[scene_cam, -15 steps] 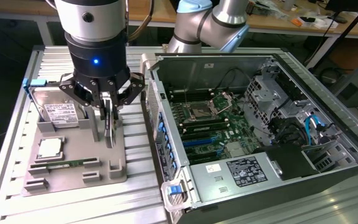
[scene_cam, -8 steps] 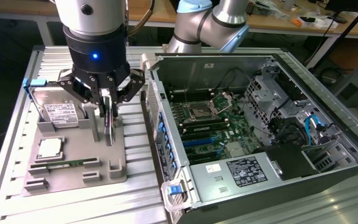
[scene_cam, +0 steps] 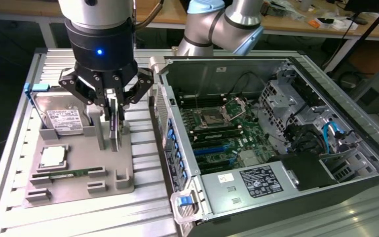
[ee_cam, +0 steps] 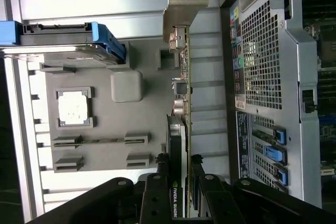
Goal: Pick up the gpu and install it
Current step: 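Pick up the gpu and move the gpu toward the slot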
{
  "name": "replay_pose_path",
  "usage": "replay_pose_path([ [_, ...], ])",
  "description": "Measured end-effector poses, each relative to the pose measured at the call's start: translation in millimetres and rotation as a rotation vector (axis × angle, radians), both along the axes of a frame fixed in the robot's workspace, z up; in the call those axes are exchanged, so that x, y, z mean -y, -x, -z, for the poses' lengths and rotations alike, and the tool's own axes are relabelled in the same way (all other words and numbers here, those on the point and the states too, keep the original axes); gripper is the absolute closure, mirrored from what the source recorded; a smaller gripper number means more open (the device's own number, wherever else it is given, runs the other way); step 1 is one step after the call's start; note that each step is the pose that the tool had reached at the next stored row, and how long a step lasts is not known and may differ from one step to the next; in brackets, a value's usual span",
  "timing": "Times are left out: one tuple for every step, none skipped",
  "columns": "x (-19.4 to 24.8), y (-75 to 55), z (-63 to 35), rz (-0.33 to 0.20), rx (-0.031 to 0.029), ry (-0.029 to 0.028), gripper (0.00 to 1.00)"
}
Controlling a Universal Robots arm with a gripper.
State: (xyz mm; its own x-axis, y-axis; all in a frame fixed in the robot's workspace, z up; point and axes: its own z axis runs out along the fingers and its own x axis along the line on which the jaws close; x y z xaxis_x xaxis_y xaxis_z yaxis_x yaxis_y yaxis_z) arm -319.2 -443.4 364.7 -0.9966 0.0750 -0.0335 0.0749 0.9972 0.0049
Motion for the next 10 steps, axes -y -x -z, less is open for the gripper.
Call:
replay_pose_path([
  [0.0, 0.0, -0.7, 0.000, -0.0001, 0.0000, 0.73],
  [0.0, 0.0, -1.4, 0.000, -0.0002, -0.0001, 0.73],
  [0.0, 0.0, -2.3, 0.000, -0.0004, -0.0001, 0.73],
  [0.1, 0.0, -2.9, 0.000, -0.0006, 0.0000, 0.73],
  [0.1, 0.0, -3.7, 0.000, -0.0008, 0.0000, 0.73],
  [0.1, 0.0, -4.4, 0.000, -0.0009, 0.0000, 0.73],
  [0.1, 0.0, -5.5, 0.000, -0.0012, 0.0000, 0.73],
  [0.1, 0.0, -6.1, 0.000, -0.0015, 0.0000, 0.73],
  [0.1, 0.0, -6.7, 0.000, -0.0016, 0.0000, 0.73],
  [0.1, 0.0, -7.1, 0.000, -0.0018, 0.0000, 0.73],
])
